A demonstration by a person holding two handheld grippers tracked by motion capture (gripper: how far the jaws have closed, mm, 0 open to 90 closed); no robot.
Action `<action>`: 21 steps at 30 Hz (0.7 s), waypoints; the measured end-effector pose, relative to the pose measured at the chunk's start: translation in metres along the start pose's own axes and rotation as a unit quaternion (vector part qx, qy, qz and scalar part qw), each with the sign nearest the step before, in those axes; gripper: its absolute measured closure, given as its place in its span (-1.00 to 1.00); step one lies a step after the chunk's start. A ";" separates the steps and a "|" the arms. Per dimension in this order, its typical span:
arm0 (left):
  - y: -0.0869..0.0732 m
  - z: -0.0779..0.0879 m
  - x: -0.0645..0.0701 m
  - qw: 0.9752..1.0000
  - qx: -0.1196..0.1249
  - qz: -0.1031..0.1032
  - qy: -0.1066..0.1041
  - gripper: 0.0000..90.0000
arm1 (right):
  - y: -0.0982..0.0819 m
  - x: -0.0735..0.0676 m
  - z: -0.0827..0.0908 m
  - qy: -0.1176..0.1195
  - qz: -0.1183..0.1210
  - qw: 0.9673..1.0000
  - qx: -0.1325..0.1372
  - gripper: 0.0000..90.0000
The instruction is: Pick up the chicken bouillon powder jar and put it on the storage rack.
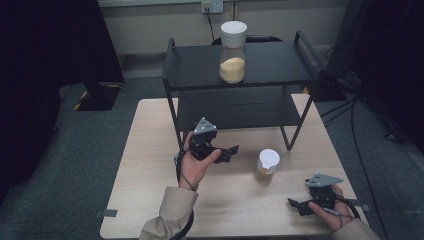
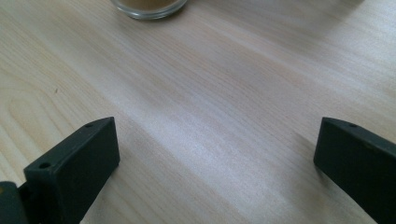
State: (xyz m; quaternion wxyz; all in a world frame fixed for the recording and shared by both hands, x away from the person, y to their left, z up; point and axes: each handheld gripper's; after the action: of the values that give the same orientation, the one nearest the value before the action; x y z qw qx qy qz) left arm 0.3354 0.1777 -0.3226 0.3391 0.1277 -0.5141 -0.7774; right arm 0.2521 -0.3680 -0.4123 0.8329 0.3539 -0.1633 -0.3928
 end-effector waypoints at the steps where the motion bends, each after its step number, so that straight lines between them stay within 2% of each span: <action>1: -0.002 0.000 -0.001 1.000 -0.002 0.000 -0.001 -0.94 | 0.000 0.000 0.000 0.000 0.000 1.000 0.000 -1.00; 9: -0.024 -0.004 -0.004 1.000 -0.004 0.014 -0.003 -0.94 | 0.000 0.000 0.000 0.000 0.000 1.000 0.000 -1.00; 16: -0.036 -0.004 -0.007 1.000 -0.012 0.023 -0.005 -0.94 | 0.000 0.000 0.000 0.000 0.000 1.000 0.000 -1.00; 21: -0.046 -0.003 -0.007 1.000 -0.016 0.024 -0.005 -0.94 | 0.000 0.000 0.000 0.000 0.000 1.000 0.000 -1.00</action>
State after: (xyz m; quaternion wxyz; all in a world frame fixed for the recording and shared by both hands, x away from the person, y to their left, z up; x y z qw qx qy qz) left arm 0.3245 0.1911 -0.3655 0.3566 0.1060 -0.5065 -0.7779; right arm 0.2521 -0.3680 -0.4124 0.8329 0.3540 -0.1633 -0.3928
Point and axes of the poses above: each handheld gripper's, and its own axes: z roughly backward along the jaws, y roughly out of its top, x roughly to its right, and after that the axes turned 2 degrees about -z, right-handed
